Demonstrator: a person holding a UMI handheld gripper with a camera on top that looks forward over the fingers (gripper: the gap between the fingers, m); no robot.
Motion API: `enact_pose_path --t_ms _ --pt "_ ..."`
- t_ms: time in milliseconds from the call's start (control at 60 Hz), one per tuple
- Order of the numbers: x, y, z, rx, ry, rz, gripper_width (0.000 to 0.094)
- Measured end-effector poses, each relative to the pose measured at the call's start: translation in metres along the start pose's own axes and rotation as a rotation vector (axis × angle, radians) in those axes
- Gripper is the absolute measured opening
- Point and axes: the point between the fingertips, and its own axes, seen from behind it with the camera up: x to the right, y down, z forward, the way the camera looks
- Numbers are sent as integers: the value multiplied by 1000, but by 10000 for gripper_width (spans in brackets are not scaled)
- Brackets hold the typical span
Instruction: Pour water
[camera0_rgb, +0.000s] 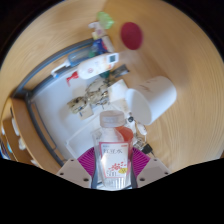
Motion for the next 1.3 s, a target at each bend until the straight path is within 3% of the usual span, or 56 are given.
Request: enact_pose_path --t_ms 283,517,633,833,1067,1300 --pt "-84 8 -42 -46 64 -1055 475" --pt "-120 -94 -53 175 275 -1864 492" --pt "-112 -137 -46 215 328 -1991 496" --pt "-80 -196 -23 209 361 -2028 505" --pt "-53 -234 -11 251 323 -1989 526" --pt "-45 -241 -17 277 238 -1924 622"
